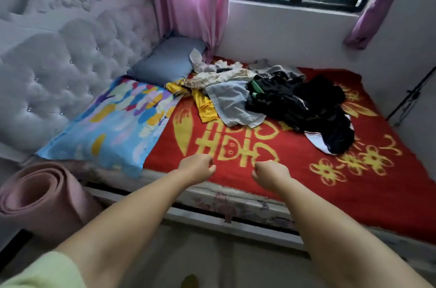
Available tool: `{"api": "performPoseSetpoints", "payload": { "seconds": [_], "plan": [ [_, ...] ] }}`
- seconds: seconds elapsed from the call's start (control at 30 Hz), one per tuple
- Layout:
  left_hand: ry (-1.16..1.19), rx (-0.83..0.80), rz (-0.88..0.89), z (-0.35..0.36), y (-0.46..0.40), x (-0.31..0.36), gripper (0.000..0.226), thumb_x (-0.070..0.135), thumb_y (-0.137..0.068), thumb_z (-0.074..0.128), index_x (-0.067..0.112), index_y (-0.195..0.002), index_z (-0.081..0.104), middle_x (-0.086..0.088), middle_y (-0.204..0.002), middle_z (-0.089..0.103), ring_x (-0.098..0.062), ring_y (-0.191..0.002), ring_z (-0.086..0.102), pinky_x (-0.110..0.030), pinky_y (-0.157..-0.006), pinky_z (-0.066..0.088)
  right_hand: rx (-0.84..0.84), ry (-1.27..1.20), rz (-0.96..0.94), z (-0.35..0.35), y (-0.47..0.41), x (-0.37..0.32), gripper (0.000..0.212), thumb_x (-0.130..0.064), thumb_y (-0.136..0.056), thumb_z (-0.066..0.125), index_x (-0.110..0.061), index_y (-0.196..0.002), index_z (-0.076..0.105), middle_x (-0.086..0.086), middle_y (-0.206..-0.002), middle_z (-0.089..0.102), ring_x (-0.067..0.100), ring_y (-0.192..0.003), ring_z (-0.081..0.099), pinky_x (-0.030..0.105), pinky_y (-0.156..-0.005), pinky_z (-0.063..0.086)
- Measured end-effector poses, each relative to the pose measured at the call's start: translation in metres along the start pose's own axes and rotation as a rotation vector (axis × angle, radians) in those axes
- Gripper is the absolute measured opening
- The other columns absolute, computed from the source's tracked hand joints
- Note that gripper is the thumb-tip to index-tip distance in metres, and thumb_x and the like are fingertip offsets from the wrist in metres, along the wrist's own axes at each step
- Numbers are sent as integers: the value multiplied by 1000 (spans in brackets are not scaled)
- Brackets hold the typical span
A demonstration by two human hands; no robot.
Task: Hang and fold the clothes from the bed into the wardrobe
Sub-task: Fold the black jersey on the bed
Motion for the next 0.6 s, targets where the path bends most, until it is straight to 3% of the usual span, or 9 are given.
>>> {"api": "performPoseSetpoints", "payload": {
  "seconds": [0.23, 0.47, 0.6],
  "plan": [
    [-54, -39, 166, -31, -131, 35, 30, 35, -98, 42, 12, -107, 60, -6, -98, 66, -23, -79, 60, -28, -50, 37, 93, -103, 154, -35, -73, 64, 33, -37, -98, 38, -13, -103, 60, 6, -102, 64, 28, -91, 60, 32, -67, 43],
    [-120, -123, 243, -6, -223, 86, 30, 38, -96, 43, 19, -110, 61, 1, -104, 64, -17, -79, 58, -27, -52, 38, 45, -126, 253, -17, -115, 136, 33, -38, -98, 37, -16, -109, 60, 7, -109, 64, 30, -98, 60, 32, -68, 41],
    [-115, -149, 272, 9, -278, 134, 28, 38, -96, 42, 21, -107, 60, 5, -95, 64, -15, -74, 58, -26, -48, 35, 23, -132, 336, -10, -146, 213, 33, -39, -96, 39, -18, -110, 60, 7, -114, 63, 30, -106, 60, 33, -74, 42]
  ]
}}
Point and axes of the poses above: each hand's wrist, its own y-axis away from the middle knuckle, its own z-axis out of the palm, x = y × z, the point moved 4 cm from there along -y, towards the middle knuckle
